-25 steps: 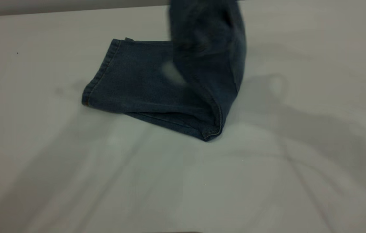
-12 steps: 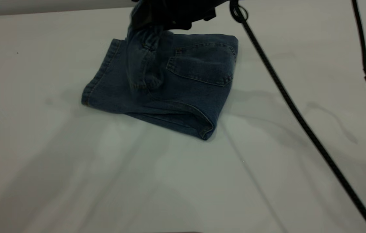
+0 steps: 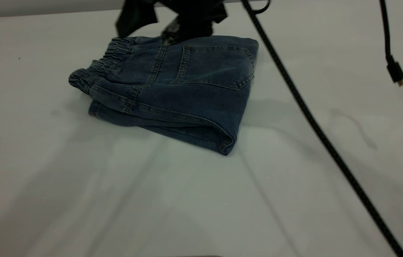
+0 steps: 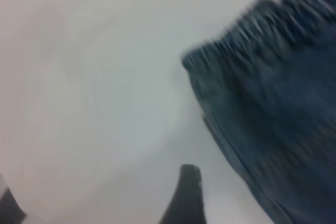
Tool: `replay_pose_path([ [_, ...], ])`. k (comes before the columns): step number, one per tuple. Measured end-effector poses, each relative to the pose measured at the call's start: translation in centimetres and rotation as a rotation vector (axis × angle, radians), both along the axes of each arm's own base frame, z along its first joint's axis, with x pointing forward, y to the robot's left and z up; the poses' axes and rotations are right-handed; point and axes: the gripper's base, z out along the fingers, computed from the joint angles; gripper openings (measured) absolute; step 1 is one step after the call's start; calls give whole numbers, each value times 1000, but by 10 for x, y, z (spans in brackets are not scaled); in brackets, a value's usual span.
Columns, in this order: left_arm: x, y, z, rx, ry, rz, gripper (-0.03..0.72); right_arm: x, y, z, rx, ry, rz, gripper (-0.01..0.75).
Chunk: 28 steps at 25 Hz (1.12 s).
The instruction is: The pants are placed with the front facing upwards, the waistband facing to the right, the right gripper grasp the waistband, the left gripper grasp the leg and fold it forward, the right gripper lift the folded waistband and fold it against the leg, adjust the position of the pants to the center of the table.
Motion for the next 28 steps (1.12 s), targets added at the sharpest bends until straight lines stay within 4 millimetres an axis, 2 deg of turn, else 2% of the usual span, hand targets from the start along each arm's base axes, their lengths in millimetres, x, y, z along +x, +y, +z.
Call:
replay_pose_path([
  [5, 11, -4, -29, 82, 134, 7, 421, 17, -61, 27, -92, 84, -100, 531],
  [7, 21, -9, -50, 152, 180, -23, 421, 21, -85, 38, -114, 94, -109, 528],
  [11, 46, -21, -105, 275, 278, -92, 421, 21, -114, 60, -108, 107, -109, 526],
  [14, 64, -31, -150, 289, 331, -105, 421, 20, -125, 75, -102, 80, -113, 526],
  [19, 85, -43, -217, 322, 407, -129, 421, 16, -127, 86, -98, 59, -99, 526],
  [22, 94, -47, -243, 340, 447, -133, 421, 14, -127, 86, -99, 71, -81, 526],
  [28, 102, -47, -270, 351, 483, -129, 421, 10, -126, 86, -99, 101, -48, 524],
])
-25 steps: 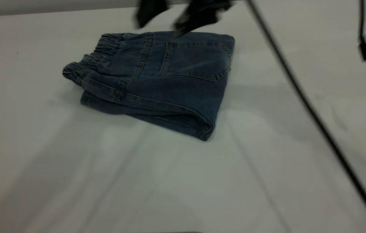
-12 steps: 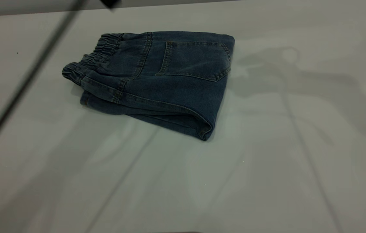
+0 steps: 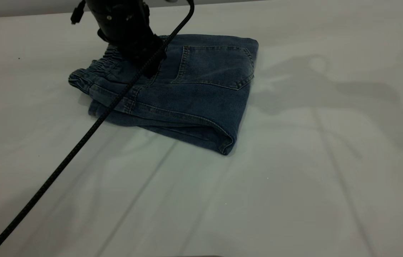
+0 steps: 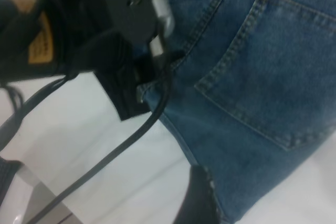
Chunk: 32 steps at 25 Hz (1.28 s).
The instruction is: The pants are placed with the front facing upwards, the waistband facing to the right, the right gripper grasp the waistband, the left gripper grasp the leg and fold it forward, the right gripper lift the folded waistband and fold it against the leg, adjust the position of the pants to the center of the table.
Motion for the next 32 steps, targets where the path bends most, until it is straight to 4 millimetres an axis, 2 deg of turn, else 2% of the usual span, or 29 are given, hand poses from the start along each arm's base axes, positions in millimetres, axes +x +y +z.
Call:
replay_pose_path([
  [5, 1, 17, -17, 11, 92, 77, 406, 0, 0, 0, 0, 2, 2, 524],
  [10, -1, 27, -20, -48, 187, 189, 389, -1, 0, 0, -2, 8, 10, 524],
  [19, -15, 17, -29, -137, 374, 299, 384, -4, 1, 0, 3, 34, 33, 524],
  [24, -27, 3, -30, -144, 457, 297, 354, -4, 1, 0, 13, 39, 31, 524],
  [29, -31, -1, -26, -141, 481, 289, 342, -5, 2, 1, 21, 46, 35, 524],
  [32, -34, -1, -3, -150, 475, 272, 341, -9, 2, 8, 27, 41, 47, 522],
])
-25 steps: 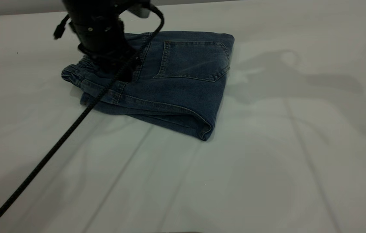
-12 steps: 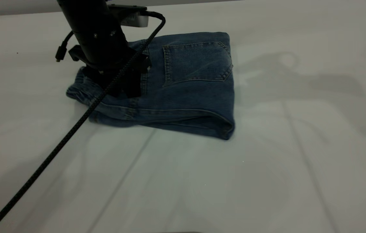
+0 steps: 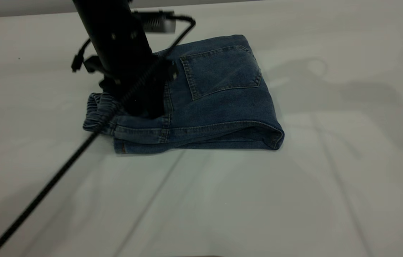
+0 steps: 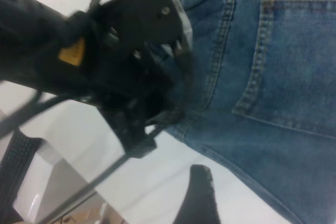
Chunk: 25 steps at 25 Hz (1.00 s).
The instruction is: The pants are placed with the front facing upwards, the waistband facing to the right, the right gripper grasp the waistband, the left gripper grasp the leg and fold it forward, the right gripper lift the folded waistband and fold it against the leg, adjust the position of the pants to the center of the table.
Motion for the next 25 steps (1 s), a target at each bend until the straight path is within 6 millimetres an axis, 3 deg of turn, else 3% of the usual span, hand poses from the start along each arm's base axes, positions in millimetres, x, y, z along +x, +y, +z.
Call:
replay_pose_path([
  [5, -12, 5, 91, -57, -161, -79, 340, -16, -2, 33, 13, -45, 43, 503],
  [10, -50, 26, 189, -66, -326, -140, 338, -52, -12, 84, -23, -109, 110, 480],
  [16, -131, 63, 291, -116, -524, -203, 338, -106, -33, 146, -116, -233, 83, 476],
  [20, -192, 90, 341, -175, -706, -202, 338, -141, -50, 178, -188, -317, 0, 475],
  [25, -265, 126, 380, -232, -934, -178, 338, -189, -69, 209, -217, -404, -133, 475],
])
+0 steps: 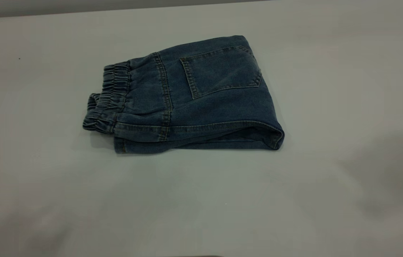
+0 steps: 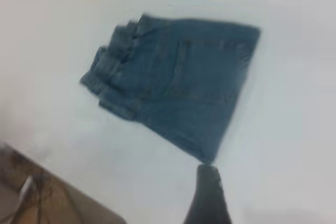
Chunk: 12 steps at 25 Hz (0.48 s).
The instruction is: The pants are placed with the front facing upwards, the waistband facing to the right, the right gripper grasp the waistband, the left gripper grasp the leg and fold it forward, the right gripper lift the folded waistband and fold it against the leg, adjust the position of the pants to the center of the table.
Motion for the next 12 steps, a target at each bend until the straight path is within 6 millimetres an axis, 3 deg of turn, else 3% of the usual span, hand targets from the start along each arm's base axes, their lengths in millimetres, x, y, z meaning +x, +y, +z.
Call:
replay_pose_path([
  [4, -49, 29, 14, -69, -131, 81, 338, -48, -14, 8, 22, -60, -53, 475],
  [7, -74, 46, 15, -129, -179, 155, 338, -84, -23, 0, 47, -77, -90, 474],
  [9, -83, 51, 6, -156, -170, 180, 338, -102, -29, -10, 52, -72, -132, 473],
  [12, -79, 50, -24, -137, -90, 193, 338, -124, -39, -29, 40, -65, -191, 473],
])
